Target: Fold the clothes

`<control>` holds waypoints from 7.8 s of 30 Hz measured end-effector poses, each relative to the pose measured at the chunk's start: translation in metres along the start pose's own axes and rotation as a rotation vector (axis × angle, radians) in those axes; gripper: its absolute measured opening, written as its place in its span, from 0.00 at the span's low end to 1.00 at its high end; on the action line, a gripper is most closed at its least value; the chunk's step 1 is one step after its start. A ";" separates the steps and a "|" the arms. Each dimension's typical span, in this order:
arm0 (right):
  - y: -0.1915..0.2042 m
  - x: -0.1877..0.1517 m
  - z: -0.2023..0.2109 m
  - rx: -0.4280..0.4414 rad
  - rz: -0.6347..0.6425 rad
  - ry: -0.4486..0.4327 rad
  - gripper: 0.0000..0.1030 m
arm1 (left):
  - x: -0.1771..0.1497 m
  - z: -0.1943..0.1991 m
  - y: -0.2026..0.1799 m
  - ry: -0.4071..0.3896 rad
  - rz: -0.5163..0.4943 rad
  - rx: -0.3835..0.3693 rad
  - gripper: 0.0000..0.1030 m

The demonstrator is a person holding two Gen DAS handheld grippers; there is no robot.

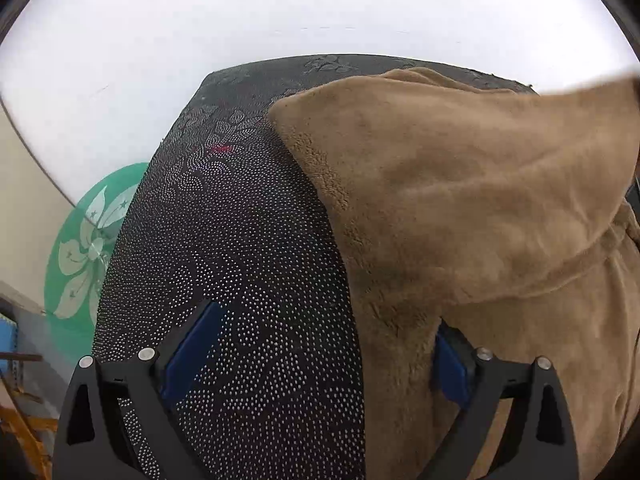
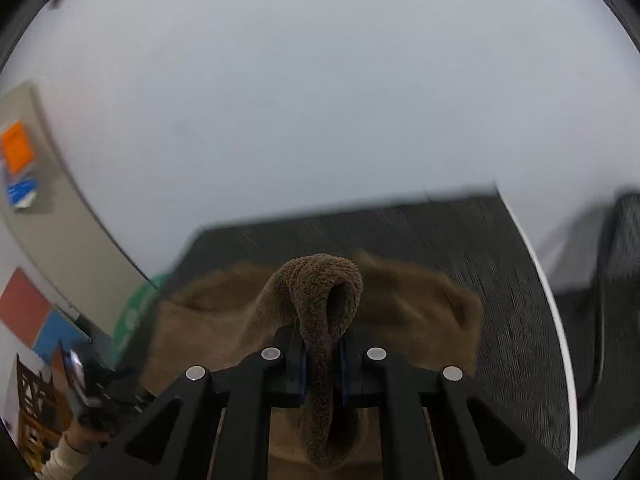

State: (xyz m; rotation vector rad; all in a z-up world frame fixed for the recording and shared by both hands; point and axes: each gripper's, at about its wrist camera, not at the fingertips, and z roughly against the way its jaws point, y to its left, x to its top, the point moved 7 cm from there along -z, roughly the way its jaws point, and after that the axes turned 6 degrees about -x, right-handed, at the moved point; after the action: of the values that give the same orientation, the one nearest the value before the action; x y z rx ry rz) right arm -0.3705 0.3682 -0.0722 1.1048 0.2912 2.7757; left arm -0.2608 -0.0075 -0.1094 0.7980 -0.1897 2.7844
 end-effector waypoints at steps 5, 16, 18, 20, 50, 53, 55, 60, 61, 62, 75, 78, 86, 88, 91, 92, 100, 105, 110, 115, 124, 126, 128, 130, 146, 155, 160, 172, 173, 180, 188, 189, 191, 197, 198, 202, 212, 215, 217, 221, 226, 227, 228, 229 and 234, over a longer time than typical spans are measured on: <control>-0.043 -0.028 -0.031 -0.013 -0.102 0.105 0.11 | 0.009 0.005 0.006 -0.036 0.027 0.064 0.95; -0.054 -0.048 -0.064 -0.073 -0.021 0.210 0.14 | -0.008 0.008 0.027 -0.021 0.079 0.107 0.95; -0.058 -0.059 -0.076 -0.126 -0.011 0.249 0.22 | -0.006 0.006 0.023 -0.022 0.031 0.136 0.95; -0.059 -0.062 -0.074 -0.160 0.007 0.234 0.41 | -0.005 0.008 0.022 -0.021 -0.004 0.143 0.95; 0.015 -0.139 -0.046 -0.134 0.405 0.161 0.68 | 0.024 -0.014 0.001 -0.015 -0.002 0.049 1.00; 0.018 -0.136 -0.043 -0.135 0.396 0.165 0.68 | 0.033 -0.006 -0.002 -0.033 0.011 0.032 1.00; 0.018 -0.128 -0.044 -0.129 0.372 0.173 0.68 | 0.043 0.003 -0.008 -0.064 0.007 0.022 1.00; 0.022 -0.092 -0.035 -0.105 0.287 0.088 0.69 | 0.075 0.013 -0.041 -0.125 -0.025 -0.063 1.00; 0.023 -0.088 -0.036 -0.106 0.283 0.081 0.69 | 0.083 0.013 -0.051 -0.135 -0.035 -0.090 1.00; 0.023 -0.087 -0.041 -0.111 0.287 0.089 0.69 | 0.088 0.008 -0.058 -0.131 -0.049 -0.101 1.00; 0.017 -0.111 -0.081 -0.160 0.380 0.114 0.77 | 0.090 -0.073 -0.044 0.005 -0.020 -0.069 1.00; 0.016 -0.111 -0.083 -0.153 0.374 0.119 0.78 | 0.089 -0.072 -0.041 -0.014 -0.028 -0.070 1.00; 0.014 -0.109 -0.079 -0.150 0.347 0.135 0.80 | 0.084 -0.057 -0.039 -0.002 0.006 -0.069 1.00; 0.013 -0.105 -0.066 -0.136 0.289 0.152 0.80 | 0.078 -0.036 -0.044 -0.016 0.012 -0.085 1.00; 0.017 -0.103 -0.036 -0.098 0.245 0.125 0.82 | 0.063 -0.011 -0.062 -0.029 -0.053 -0.128 1.00; 0.019 -0.103 -0.026 -0.086 0.236 0.115 0.84 | 0.057 -0.004 -0.068 -0.032 -0.077 -0.141 1.00; 0.024 -0.125 -0.047 -0.204 0.334 0.171 0.86 | 0.034 -0.029 -0.075 0.017 -0.083 -0.126 1.00; 0.037 -0.147 -0.059 -0.299 0.535 0.130 0.99 | 0.033 -0.028 -0.076 -0.002 -0.095 -0.130 1.00; 0.032 -0.148 -0.057 -0.259 0.501 0.101 0.99 | 0.026 -0.019 -0.078 -0.006 -0.091 -0.129 1.00; 0.033 -0.149 -0.057 -0.269 0.515 0.090 0.99 | 0.012 0.006 -0.081 0.008 -0.097 -0.130 1.00; 0.038 -0.149 -0.060 -0.266 0.529 0.084 0.99 | -0.082 0.099 -0.089 -0.024 -0.304 -0.222 1.00; 0.038 -0.149 -0.060 -0.262 0.526 0.086 0.99 | -0.107 0.122 -0.085 -0.049 -0.348 -0.207 1.00; 0.039 -0.149 -0.059 -0.261 0.525 0.084 0.99 | -0.130 0.142 -0.079 -0.073 -0.373 -0.197 1.00; 0.039 -0.150 -0.058 -0.261 0.524 0.081 0.99 | -0.154 0.165 -0.071 -0.106 -0.379 -0.183 1.00; 0.050 -0.135 0.171 -0.111 0.451 -0.432 0.99 | -0.246 0.209 -0.081 -0.204 -0.615 -0.171 1.00; -0.023 -0.174 0.318 -0.281 0.294 -0.692 0.99 | -0.245 0.188 -0.083 -0.143 -0.602 -0.148 1.00; -0.055 -0.210 0.341 -0.393 0.264 -0.700 0.99 | -0.218 0.190 -0.064 -0.200 -0.422 -0.154 1.00; -0.059 -0.314 0.283 -0.100 0.334 -0.409 0.99 | -0.208 0.196 -0.066 -0.238 -0.391 -0.116 1.00; -0.062 -0.317 0.287 -0.120 0.338 -0.411 0.99 | -0.208 0.195 -0.067 -0.237 -0.394 -0.108 1.00; -0.142 -0.297 0.372 -0.569 0.175 -0.601 0.99 | -0.210 0.188 -0.069 -0.229 -0.414 -0.049 1.00; -0.062 -0.328 0.295 -0.421 0.490 -0.448 0.92 | -0.192 0.207 -0.058 -0.305 -0.331 -0.053 1.00; -0.049 -0.337 0.280 -0.382 0.526 -0.415 0.85 | -0.189 0.210 -0.056 -0.317 -0.318 -0.055 1.00; -0.026 -0.352 0.251 -0.314 0.586 -0.354 0.56 | -0.183 0.216 -0.052 -0.340 -0.292 -0.060 1.00; -0.007 -0.364 0.215 -0.228 0.684 -0.286 0.47 | -0.179 0.222 -0.050 -0.362 -0.284 -0.054 1.00; -0.003 -0.369 0.213 -0.227 0.694 -0.280 0.47 | -0.180 0.221 -0.051 -0.360 -0.286 -0.055 1.00; 0.002 -0.375 0.201 -0.251 0.708 -0.257 0.46 | -0.185 0.217 -0.051 -0.344 -0.289 -0.060 1.00; -0.001 -0.355 0.194 -0.345 0.721 -0.257 0.15 | -0.189 0.220 -0.044 -0.358 -0.415 0.080 1.00; -0.001 -0.331 0.211 -0.377 0.733 -0.310 0.15 | -0.178 0.235 -0.041 -0.404 -0.446 0.072 1.00; 0.003 -0.312 0.222 -0.395 0.743 -0.355 0.15 | -0.167 0.246 -0.040 -0.442 -0.451 0.062 1.00; 0.016 -0.274 0.230 -0.425 0.785 -0.436 0.15 | -0.141 0.261 -0.037 -0.505 -0.461 0.072 1.00; 0.031 -0.223 0.229 -0.435 0.800 -0.506 0.15 | -0.106 0.268 -0.036 -0.562 -0.477 0.106 1.00; 0.033 -0.213 0.227 -0.432 0.796 -0.515 0.15 | -0.097 0.269 -0.034 -0.573 -0.474 0.109 1.00; 0.035 -0.203 0.226 -0.428 0.792 -0.523 0.15 | -0.089 0.270 -0.033 -0.584 -0.470 0.112 1.00; 0.037 -0.192 0.224 -0.425 0.787 -0.529 0.15 | -0.081 0.270 -0.032 -0.594 -0.465 0.115 1.00; 0.043 -0.138 0.204 -0.407 0.749 -0.542 0.15 | -0.029 0.273 -0.024 -0.636 -0.434 0.112 1.00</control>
State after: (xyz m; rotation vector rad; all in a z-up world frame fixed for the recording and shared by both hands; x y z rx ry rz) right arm -0.1327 0.3251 -0.0094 2.0612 -0.8687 2.6782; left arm -0.0928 -0.0420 0.1068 1.5262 0.0338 2.0811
